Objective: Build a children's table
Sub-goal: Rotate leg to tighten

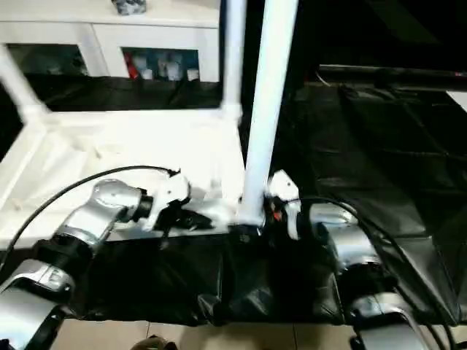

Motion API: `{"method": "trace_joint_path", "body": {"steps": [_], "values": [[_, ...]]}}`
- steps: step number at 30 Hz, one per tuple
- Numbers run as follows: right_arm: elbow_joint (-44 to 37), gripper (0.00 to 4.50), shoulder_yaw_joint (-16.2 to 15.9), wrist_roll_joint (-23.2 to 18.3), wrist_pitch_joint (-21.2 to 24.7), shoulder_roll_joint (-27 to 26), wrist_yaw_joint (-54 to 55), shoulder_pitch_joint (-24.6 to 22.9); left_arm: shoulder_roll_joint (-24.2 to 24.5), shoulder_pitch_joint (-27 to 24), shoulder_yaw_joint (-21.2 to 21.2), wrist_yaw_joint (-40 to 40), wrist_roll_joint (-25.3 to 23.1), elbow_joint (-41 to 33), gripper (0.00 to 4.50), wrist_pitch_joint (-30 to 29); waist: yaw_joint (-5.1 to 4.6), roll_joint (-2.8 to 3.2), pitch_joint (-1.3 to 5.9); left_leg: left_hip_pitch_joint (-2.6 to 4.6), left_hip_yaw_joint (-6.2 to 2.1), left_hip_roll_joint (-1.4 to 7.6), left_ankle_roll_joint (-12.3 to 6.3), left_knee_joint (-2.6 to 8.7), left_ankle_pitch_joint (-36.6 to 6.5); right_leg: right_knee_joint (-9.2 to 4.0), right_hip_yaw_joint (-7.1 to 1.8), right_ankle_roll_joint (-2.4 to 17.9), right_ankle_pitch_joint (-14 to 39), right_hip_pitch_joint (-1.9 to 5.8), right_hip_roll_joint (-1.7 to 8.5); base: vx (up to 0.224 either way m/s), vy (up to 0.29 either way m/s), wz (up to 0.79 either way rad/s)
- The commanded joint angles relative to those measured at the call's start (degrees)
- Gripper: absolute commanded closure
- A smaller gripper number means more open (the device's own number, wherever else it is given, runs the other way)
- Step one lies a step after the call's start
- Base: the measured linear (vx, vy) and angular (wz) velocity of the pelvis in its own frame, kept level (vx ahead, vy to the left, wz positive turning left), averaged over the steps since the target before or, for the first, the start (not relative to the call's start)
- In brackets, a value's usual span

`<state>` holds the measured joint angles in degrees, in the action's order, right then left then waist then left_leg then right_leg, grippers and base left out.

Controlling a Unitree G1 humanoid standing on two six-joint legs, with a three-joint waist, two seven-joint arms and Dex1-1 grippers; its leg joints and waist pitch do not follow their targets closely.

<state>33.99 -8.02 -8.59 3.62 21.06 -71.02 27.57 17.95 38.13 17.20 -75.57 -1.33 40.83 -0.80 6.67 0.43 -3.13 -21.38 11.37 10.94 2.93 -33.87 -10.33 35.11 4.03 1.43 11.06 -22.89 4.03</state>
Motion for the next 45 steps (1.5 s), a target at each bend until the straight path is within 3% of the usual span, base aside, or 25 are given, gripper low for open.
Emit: {"method": "trace_joint_path", "body": {"steps": [1,9,16,21,23,26,27,29,30,34,38,42,45], "values": [[-0.08,1.04,-1.06,0.42,-1.11,-1.02,0.09,0.18,-0.06,0.32,1.00,0.19,-0.13,-1.00,4.50,0.84,-0.07,-0.34,3.86,0.95,-1.27,3.09,-3.69,3.71,-9.83,-4.08,-2.90,13.45,8.83,2.74,4.95,0.000,0.000,0.00],[-1.96,1.69,-1.55,-0.48,0.86,-2.12,0.42,-0.94,-0.15,0.08,0.89,-0.74,0.02,-1.49,4.50,0.32,-0.08,-0.42,3.89,0.86,-1.28,3.03,-3.83,3.69,-9.19,-4.01,-2.87,13.11,8.72,2.84,4.96,0.000,0.000,0.00],[-0.94,1.79,-0.20,-0.29,1.96,-5.74,7.33,-1.53,-2.77,0.60,0.44,4.37,-0.44,-1.31,4.50,-2.00,-0.32,-0.41,3.63,1.11,-1.34,3.03,-2.70,3.95,-10.94,-4.45,-2.89,12.53,12.30,2.58,5.01,0.000,0.000,0.00],[8.42,1.80,3.51,3.65,1.70,-11.87,29.25,2.90,-8.82,4.18,-0.78,17.06,-2.73,2.36,4.50,-5.98,-1.31,-0.37,3.21,1.49,-1.79,2.69,0.49,4.42,-15.00,-5.56,-2.90,9.87,22.71,2.30,5.23,0.000,0.000,0.00],[11.74,1.80,5.04,4.14,2.32,-14.53,37.19,4.88,-11.97,6.01,-1.72,23.30,-3.12,4.50,4.50,-7.59,-1.83,-0.30,3.26,1.53,-1.87,2.66,0.92,4.53,-15.30,-5.60,-2.86,9.81,22.00,2.29,5.10,0.000,0.000,0.00],[14.14,1.80,6.33,4.15,2.09,-18.01,44.24,7.03,-15.06,7.45,-2.20,28.72,-3.64,6.29,4.50,-8.33,-1.96,-0.16,3.49,1.42,-1.70,2.48,0.07,4.35,-14.40,-5.51,-2.99,10.49,18.11,2.37,5.07,0.000,0.000,0.00],[14.21,1.80,6.32,4.15,1.89,-18.28,44.44,7.15,-15.26,7.51,-2.22,29.03,-3.67,6.40,4.50,-8.30,-1.91,0.02,3.53,1.35,-1.72,2.50,-0.04,4.32,-14.01,-5.39,-3.04,10.66,17.01,2.42,5.11,0.000,0.000,0.00],[13.99,1.80,5.26,5.19,-0.57,-19.75,43.97,7.49,-16.05,7.36,-1.73,28.99,-4.17,6.25,4.50,-7.55,-1.70,-0.21,3.79,1.10,-1.56,2.39,-1.36,4.05,-12.01,-5.06,-3.01,11.19,13.15,2.73,5.13,0.000,0.000,0.00],[13.87,1.24,4.96,5.53,-1.11,-19.79,43.64,7.44,-15.95,7.10,-1.55,28.36,-4.21,5.90,4.50,-7.43,-1.68,-0.18,3.82,0.90,-1.51,2.33,-1.99,3.99,-11.05,-4.88,-2.98,11.48,11.42,2.84,5.06,0.000,0.000,0.00],[13.87,0.92,6.03,4.30,-1.59,-18.46,40.58,7.64,-14.35,5.90,-0.97,25.22,-4.46,4.60,4.50,-5.27,-1.66,-0.42,3.92,0.75,-1.46,2.41,-3.40,3.90,-9.28,-4.47,-2.90,12.46,7.87,3.05,4.95,0.000,0.000,0.00],[12.51,0.65,5.00,4.34,-2.28,-15.54,36.09,6.97,-12.34,4.76,-0.64,21.79,-3.58,3.52,4.50,-2.64,-1.70,-0.28,3.98,0.76,-1.45,2.53,-4.19,3.82,-9.46,-4.30,-2.88,13.17,6.78,3.14,4.96,0.000,0.000,0.00],[10.24,0.65,3.94,4.04,-2.64,-11.69,29.33,5.46,-9.93,2.85,-0.32,15.59,-1.81,0.73,4.50,-1.22,-1.26,-0.25,3.95,0.69,-1.29,2.76,-4.84,3.72,-9.14,-3.99,-2.85,13.85,5.04,3.20,4.92,0.000,0.000,0.00],[6.32,0.65,3.03,2.58,-1.54,-7.58,19.86,3.55,-7.84,1.98,-0.30,10.07,-0.49,-1.21,4.50,-1.05,-1.12,-0.31,3.79,0.83,-1.21,2.85,-4.87,3.78,-10.39,-4.20,-2.79,13.67,7.21,3.18,4.86,0.000,0.000,0.00]]}}
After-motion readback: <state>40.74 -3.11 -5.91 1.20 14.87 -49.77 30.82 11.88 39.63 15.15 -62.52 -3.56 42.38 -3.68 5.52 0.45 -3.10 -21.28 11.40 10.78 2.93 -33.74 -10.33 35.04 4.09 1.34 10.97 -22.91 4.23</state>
